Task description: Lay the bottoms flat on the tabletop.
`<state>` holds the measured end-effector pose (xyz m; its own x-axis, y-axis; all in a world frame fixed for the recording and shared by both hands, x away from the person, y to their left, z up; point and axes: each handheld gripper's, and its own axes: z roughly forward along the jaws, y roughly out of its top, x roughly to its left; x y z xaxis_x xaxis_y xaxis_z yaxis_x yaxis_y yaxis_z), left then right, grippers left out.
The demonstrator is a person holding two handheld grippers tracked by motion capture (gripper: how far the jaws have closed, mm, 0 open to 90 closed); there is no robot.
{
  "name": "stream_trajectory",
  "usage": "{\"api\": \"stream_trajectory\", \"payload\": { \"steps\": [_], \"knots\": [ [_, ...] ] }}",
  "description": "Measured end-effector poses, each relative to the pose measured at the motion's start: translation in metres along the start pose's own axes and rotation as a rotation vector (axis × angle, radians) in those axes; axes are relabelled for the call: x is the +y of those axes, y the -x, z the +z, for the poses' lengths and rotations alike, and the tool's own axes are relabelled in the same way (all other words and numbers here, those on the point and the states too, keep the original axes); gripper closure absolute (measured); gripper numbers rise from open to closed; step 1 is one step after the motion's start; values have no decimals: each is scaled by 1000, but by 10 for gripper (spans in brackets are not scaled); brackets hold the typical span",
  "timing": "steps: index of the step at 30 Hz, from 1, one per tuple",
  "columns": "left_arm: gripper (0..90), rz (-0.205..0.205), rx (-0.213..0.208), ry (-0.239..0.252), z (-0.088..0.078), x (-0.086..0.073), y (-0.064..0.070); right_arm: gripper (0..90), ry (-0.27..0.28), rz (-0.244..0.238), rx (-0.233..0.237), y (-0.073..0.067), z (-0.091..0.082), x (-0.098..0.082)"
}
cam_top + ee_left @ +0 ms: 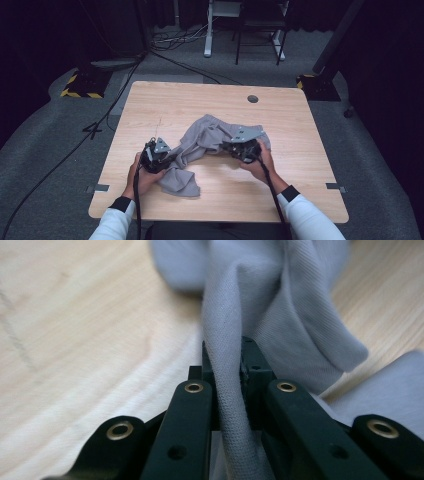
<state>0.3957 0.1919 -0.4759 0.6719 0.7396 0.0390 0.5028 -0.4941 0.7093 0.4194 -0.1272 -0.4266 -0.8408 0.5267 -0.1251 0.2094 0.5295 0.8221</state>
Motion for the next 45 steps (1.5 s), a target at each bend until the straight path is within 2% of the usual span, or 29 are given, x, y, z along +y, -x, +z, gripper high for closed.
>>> {"api": "stream_trajectory", "payload": {
  "steps": [2, 3, 4, 6, 7, 9, 11, 13, 14, 15, 16, 17, 18, 20, 21, 23, 25, 27, 28, 29, 31, 33, 34, 36, 38, 39, 40, 42, 45],
  "knots": [
    [848, 0, 11, 7, -3, 1, 0, 868, 54, 8, -31, 10, -21, 13],
    [848, 4, 22, 16, -8, 3, -1, 868, 54, 8, -31, 10, -21, 13],
    [843, 7, 28, 21, -11, 5, -1, 868, 110, 30, -55, 21, -40, 29],
    [841, 15, 36, 29, -16, 7, -2, 868, 132, 42, -59, 25, -45, 34],
    [837, 22, 39, 27, -18, 9, -2, 868, 156, 47, -86, 31, -54, 49],
    [837, 19, 41, 24, -18, 9, -3, 868, 160, 39, -105, 34, -55, 55],
    [807, 20, 55, -14, -14, 7, -4, 862, 153, 54, -109, 40, -47, 68],
    [806, 25, 50, -25, -12, 7, -4, 860, 147, 55, -109, 41, -42, 70],
    [807, 32, 48, -33, -9, 6, -2, 855, 134, 57, -97, 41, -34, 71],
    [784, 34, 48, -35, -8, 6, -1, 851, 89, 49, -72, 37, -13, 70],
    [784, 41, 50, -37, -6, 7, 1, 851, 89, 49, -72, 37, -13, 70],
    [748, 51, 53, -30, -5, 8, 4, 846, 59, 38, -59, 33, -2, 69],
    [668, 58, 50, -18, -5, 9, 7, 822, 30, 22, -53, 28, 11, 68],
    [619, 88, 22, -10, -6, 11, 14, 721, -23, 13, -89, 23, 29, 65],
    [564, 106, 21, -8, -6, 12, 18, 582, -48, 24, -129, 22, 39, 63],
    [551, 134, 13, -10, -5, 13, 23, 536, -69, 19, -149, 22, 42, 61],
    [519, 130, 12, -16, -3, 12, 24, 474, -70, 29, -116, 22, 41, 56],
    [517, 124, 2, -21, -2, 11, 22, 471, -60, 21, -94, 21, 33, 51],
    [517, 120, -1, -29, -1, 10, 21, 481, -42, 14, -58, 19, 26, 48],
    [517, 116, -2, -32, 0, 9, 20, 518, -13, 9, 4, 16, 17, 42],
    [525, 103, -16, -43, 2, 7, 17, 546, 16, -12, 46, 10, 5, 32],
    [521, 87, -22, -53, 5, 4, 16, 557, 8, -24, 99, 2, -4, 16],
    [520, 84, -29, -68, 8, 3, 15, 573, -36, -32, 118, -7, -5, -3],
    [518, 87, -24, -81, 11, 1, 15, 571, -51, -36, 120, -8, -4, -7],
    [509, 84, -33, -93, 15, -1, 16, 547, -141, -50, 96, -15, 5, -25],
    [509, 83, -33, -90, 15, -1, 17, 520, -197, -65, 59, -17, 12, -33],
    [509, 84, -30, -90, 15, -1, 17, 520, -197, -65, 59, -17, 12, -33],
    [508, 82, -38, -86, 15, -1, 18, 513, -224, -17, 25, -11, 23, -41],
    [503, 55, -48, -66, 17, -3, 18, 552, -205, 1, 15, -6, 32, -44]
  ]
}}
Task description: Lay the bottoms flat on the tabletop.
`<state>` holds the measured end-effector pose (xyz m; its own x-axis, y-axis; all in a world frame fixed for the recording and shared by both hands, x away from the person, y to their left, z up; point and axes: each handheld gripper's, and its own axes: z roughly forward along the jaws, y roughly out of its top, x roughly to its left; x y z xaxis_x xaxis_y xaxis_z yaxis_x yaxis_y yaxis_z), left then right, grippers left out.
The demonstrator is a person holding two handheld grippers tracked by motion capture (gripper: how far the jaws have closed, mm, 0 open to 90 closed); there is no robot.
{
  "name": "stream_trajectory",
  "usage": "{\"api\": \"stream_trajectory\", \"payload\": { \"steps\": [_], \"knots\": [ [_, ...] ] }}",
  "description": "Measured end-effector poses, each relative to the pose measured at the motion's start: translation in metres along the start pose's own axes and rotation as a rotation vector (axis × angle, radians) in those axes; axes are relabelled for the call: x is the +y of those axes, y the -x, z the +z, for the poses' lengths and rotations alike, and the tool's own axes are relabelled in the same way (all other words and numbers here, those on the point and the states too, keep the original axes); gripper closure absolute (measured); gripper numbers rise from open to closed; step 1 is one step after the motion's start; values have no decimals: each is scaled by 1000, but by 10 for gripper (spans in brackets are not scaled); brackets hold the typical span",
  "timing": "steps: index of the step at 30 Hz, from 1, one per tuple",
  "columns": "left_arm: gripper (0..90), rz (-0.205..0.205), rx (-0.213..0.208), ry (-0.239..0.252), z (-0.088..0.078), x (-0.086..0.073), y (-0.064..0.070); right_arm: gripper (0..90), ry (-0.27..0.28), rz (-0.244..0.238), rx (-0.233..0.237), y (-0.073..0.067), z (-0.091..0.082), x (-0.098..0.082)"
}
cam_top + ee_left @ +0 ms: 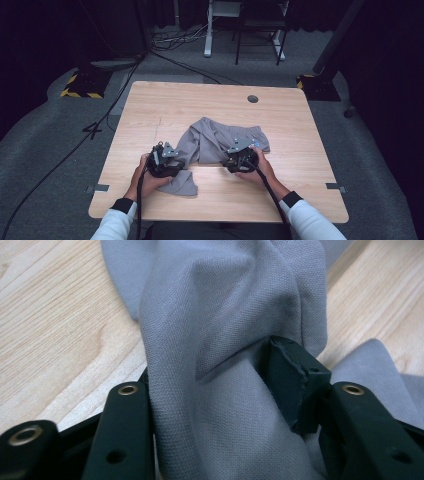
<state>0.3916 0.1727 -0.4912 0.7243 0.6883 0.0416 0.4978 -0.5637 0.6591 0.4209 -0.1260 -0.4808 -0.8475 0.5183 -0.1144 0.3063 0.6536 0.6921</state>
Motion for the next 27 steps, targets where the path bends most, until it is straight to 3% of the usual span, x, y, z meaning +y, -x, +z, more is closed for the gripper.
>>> {"api": "stream_trajectory", "payload": {
  "steps": [2, 3, 6, 8, 9, 10, 11, 13, 14, 16, 18, 20, 21, 23, 25, 26, 27],
  "knots": [
    [498, -22, 12, 23, 2, -1, 1, 681, 7, -26, -13, -3, 4, 2],
    [498, -38, 24, 31, 3, -2, 2, 681, 7, -26, -13, -3, 4, 2],
    [513, -39, 57, 32, 2, -2, 3, 858, 11, -61, -7, -7, 1, 4],
    [552, -68, 89, 25, 1, -3, 2, 871, 3, -67, 23, -4, -15, 1],
    [552, -74, 100, 23, 0, -4, 0, 871, 3, -67, 23, -4, -15, 1],
    [569, -90, 139, 15, -2, -6, -2, 872, 1, -59, 25, -2, -21, 0],
    [591, -123, 178, 3, -6, -9, -5, 872, -14, -54, 20, 5, -41, -7],
    [591, -136, 187, -2, -8, -10, -7, 872, -35, -49, -1, 10, -59, -15],
    [592, -168, 216, -11, -11, -14, -8, 872, -49, -44, -25, 14, -72, -22],
    [598, -174, 233, -21, -14, -16, -8, 873, -59, -42, -44, 17, -79, -27],
    [600, -192, 250, -36, -18, -19, -7, 871, -105, 12, -87, 31, -112, -53],
    [601, -215, 251, -44, -22, -23, -5, 870, -124, 26, -84, 34, -118, -60],
    [601, -223, 245, -51, -25, -24, -5, 866, -160, 67, -117, 39, -136, -79],
    [600, -228, 231, -64, -30, -27, -2, 861, -169, 77, -115, 40, -141, -85],
    [542, -219, 184, -61, -32, -30, 2, 829, -147, 96, -55, 39, -160, -104],
    [519, -185, 129, -62, -35, -30, 6, 789, -132, 89, 2, 38, -166, -109],
    [519, -172, 96, -61, -36, -29, 9, 789, -132, 89, 2, 38, -166, -109]
  ]
}}
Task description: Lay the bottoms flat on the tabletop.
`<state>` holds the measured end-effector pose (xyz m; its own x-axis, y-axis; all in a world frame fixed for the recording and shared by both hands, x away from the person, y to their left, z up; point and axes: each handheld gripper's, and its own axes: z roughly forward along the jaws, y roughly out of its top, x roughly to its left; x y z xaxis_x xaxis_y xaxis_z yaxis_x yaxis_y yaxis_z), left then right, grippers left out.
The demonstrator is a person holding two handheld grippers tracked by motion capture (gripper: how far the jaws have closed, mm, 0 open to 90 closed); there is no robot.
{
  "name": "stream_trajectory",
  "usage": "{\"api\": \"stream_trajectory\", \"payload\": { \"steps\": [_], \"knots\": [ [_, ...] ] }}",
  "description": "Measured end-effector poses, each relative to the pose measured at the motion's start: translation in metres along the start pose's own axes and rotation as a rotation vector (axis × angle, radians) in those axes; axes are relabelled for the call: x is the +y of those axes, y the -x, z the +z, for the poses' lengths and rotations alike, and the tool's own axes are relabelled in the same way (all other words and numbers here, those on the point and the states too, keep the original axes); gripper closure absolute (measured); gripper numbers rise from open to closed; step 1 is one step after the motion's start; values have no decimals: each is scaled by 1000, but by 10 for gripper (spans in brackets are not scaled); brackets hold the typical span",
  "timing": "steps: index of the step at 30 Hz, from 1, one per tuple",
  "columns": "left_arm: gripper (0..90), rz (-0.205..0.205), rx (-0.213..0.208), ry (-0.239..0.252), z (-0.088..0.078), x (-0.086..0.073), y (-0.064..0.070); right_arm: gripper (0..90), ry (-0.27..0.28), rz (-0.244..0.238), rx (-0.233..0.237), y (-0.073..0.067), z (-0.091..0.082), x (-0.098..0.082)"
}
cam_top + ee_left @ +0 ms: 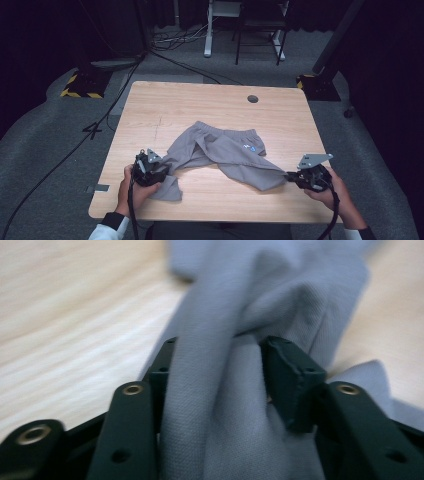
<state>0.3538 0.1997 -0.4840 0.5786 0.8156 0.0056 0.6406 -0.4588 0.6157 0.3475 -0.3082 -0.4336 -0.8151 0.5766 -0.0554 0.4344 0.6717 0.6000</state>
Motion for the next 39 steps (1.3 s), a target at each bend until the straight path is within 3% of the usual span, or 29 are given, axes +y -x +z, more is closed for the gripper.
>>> {"api": "stream_trajectory", "payload": {
  "steps": [1, 2, 3, 4, 5, 7, 8, 9, 11, 12, 13, 15, 16, 17, 20, 21, 22, 23, 25, 28, 33, 36, 38, 39],
  "knots": [
    [499, 34, -54, 2, -3, 2, 4, 734, 3, -7, 30, -2, -2, -2],
    [453, 47, -77, 11, -6, 6, 7, 661, 16, -54, 122, -9, -8, -5],
    [433, 51, -95, 23, -9, 9, 10, 636, 28, -74, 144, -11, -10, -4],
    [416, 73, -115, 50, -12, 15, 11, 581, 53, -94, 149, -14, -11, -1],
    [416, 71, -115, 78, -15, 21, 13, 581, 53, -94, 149, -14, -11, -1],
    [365, 98, -107, 108, -16, 31, 11, 570, 126, -70, 150, -14, -12, 9],
    [368, 105, -99, 122, -16, 35, 9, 570, 126, -70, 150, -14, -12, 9],
    [368, 100, -85, 132, -13, 40, 4, 570, 141, -69, 131, -13, -11, 12],
    [380, 88, -60, 134, -3, 48, -7, 595, 149, -29, 44, -6, -7, 17],
    [400, 75, -34, 123, 6, 51, -15, 607, 154, -1, -2, -1, -3, 19],
    [451, 60, -37, 108, 13, 52, -20, 633, 139, 72, -76, 12, 10, 20],
    [485, 44, -46, 79, 24, 51, -25, 643, 131, 87, -97, 16, 15, 19],
    [527, 41, -58, 59, 29, 49, -25, 631, 65, 108, -107, 24, 31, 17],
    [527, 48, -89, 42, 31, 47, -25, 631, 65, 108, -107, 24, 31, 17],
    [572, 81, -134, 44, 30, 43, -17, 607, 23, 85, -42, 22, 48, 15],
    [574, 86, -158, 43, 29, 41, -13, 596, 23, 47, -21, 17, 51, 15],
    [584, 108, -185, 24, 30, 36, -3, 592, 15, -7, 35, 4, 56, 18],
    [583, 108, -185, 24, 30, 36, -3, 592, 15, -7, 35, 4, 56, 18],
    [583, 128, -188, 40, 29, 30, 10, 592, 22, -66, 90, -12, 59, 21],
    [579, 138, -238, 43, 27, 25, 31, 593, 21, -130, 143, -34, 63, 27],
    [512, 199, -289, 38, 27, 26, 64, 567, 9, -178, 202, -62, 73, 35],
    [442, 220, -325, 53, 27, 31, 70, 527, 10, -196, 247, -72, 74, 37],
    [412, 232, -319, 80, 22, 37, 65, 513, 16, -216, 244, -75, 72, 38],
    [400, 227, -312, 100, 18, 40, 60, 494, 24, -218, 251, -73, 62, 39]
  ]
}}
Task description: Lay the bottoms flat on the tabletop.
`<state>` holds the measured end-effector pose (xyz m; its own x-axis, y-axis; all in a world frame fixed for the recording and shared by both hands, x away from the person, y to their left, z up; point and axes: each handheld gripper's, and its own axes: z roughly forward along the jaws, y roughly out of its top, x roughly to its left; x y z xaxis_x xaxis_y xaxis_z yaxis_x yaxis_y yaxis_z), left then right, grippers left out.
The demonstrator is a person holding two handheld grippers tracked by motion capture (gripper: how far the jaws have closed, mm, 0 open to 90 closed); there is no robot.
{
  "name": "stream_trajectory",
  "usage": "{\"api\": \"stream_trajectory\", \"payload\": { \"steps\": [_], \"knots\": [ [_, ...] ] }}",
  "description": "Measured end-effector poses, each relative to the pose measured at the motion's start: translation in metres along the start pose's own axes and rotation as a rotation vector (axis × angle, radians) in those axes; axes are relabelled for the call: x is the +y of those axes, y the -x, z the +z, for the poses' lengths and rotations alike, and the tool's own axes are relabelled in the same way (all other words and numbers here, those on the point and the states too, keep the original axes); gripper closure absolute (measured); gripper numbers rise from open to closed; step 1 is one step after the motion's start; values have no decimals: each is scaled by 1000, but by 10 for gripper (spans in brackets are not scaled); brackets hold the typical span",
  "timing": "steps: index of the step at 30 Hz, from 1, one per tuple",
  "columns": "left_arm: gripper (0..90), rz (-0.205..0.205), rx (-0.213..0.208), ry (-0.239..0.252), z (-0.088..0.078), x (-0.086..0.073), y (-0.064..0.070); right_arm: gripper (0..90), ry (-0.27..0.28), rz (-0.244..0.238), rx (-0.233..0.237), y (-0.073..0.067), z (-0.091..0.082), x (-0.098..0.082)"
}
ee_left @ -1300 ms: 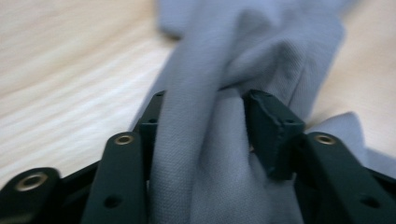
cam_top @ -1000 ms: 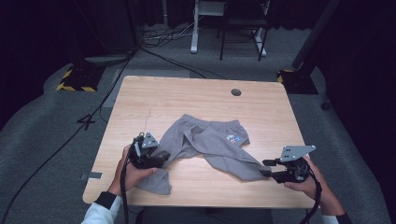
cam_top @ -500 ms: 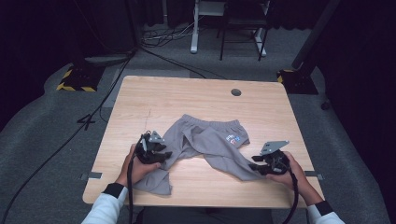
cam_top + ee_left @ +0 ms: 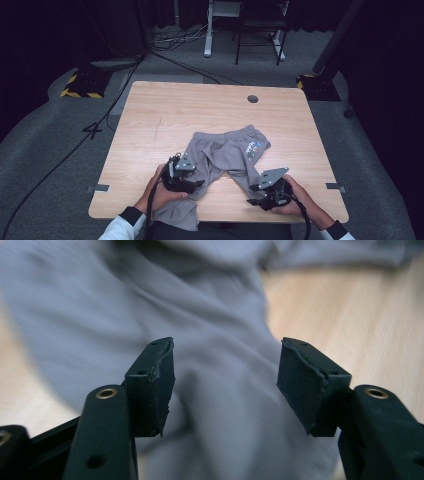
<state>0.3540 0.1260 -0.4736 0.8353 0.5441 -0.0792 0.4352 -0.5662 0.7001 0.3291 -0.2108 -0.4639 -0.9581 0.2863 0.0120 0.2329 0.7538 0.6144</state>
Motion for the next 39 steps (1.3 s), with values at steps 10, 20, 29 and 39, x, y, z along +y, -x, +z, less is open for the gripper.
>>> {"api": "stream_trajectory", "payload": {
  "steps": [10, 20, 29, 39],
  "knots": [
    [410, -153, 150, 91, 0, 10, -75, 611, 169, 169, -247, 41, -49, -10],
    [380, -98, 190, 4, 47, 29, -80, 552, 24, 143, -170, 48, 2, -11],
    [409, -123, 242, -1, 59, 35, -75, 589, -29, 121, -159, 39, 10, -12],
    [467, -186, 290, -2, 46, 24, -88, 563, 78, 229, -206, 61, -26, -30]
  ]
}}
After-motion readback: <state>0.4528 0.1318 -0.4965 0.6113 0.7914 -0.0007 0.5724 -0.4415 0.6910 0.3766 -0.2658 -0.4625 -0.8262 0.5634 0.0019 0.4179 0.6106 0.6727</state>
